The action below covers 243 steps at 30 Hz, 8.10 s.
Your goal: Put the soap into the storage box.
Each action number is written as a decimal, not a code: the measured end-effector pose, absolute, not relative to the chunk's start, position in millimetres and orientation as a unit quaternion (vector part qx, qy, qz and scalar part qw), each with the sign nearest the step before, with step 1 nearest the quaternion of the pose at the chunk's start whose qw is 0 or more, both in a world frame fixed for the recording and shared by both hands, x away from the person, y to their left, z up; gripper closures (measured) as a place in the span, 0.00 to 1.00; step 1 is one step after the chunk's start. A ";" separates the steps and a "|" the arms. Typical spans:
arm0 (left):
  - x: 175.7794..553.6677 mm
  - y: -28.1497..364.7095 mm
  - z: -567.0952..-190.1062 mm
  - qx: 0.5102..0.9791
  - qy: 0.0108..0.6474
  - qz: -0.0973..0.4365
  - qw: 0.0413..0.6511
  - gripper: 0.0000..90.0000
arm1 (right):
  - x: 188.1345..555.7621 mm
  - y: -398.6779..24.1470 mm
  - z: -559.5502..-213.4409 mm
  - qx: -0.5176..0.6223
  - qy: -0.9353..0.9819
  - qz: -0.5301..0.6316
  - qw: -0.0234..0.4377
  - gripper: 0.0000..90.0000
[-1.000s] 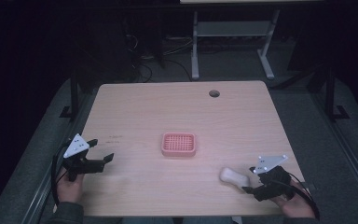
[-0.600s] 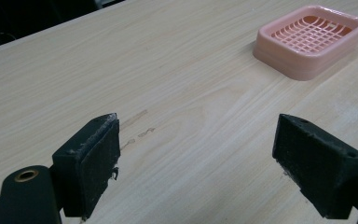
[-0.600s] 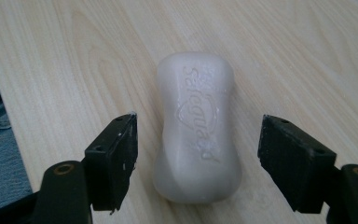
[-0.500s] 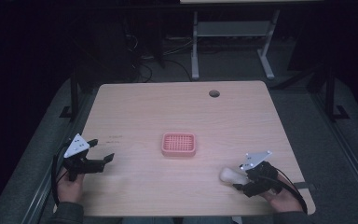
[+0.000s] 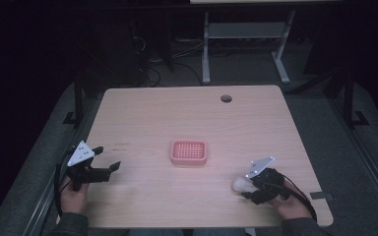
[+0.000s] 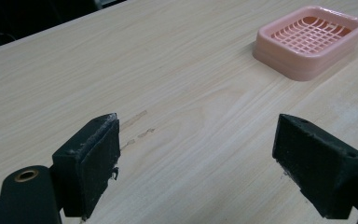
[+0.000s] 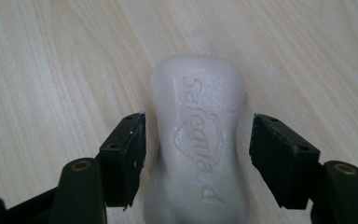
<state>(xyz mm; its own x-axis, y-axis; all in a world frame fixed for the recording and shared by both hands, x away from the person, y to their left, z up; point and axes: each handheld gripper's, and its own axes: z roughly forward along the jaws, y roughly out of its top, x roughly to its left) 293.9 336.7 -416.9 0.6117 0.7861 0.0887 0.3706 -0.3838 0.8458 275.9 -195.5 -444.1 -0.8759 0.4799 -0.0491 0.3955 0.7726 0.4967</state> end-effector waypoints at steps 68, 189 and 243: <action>293.4 336.3 -416.4 0.794 0.363 0.248 0.420 0.16 | 273.3 -191.8 -448.6 0.221 0.944 0.229 0.088 0.54; 292.0 342.5 -414.4 0.786 0.372 0.249 0.426 0.16 | 372.6 -95.0 -381.5 0.119 0.959 0.252 0.057 0.54; 292.1 343.4 -413.9 0.783 0.373 0.247 0.431 0.16 | 418.0 -34.3 -388.6 0.099 0.963 0.247 0.037 0.53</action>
<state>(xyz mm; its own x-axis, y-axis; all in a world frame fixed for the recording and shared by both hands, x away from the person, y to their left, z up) 292.1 343.4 -413.9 0.5987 0.7983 0.0657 0.3716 -0.3494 0.8601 418.0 -34.3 -388.6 -0.9777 0.2086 -0.0233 0.1716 0.8584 0.4835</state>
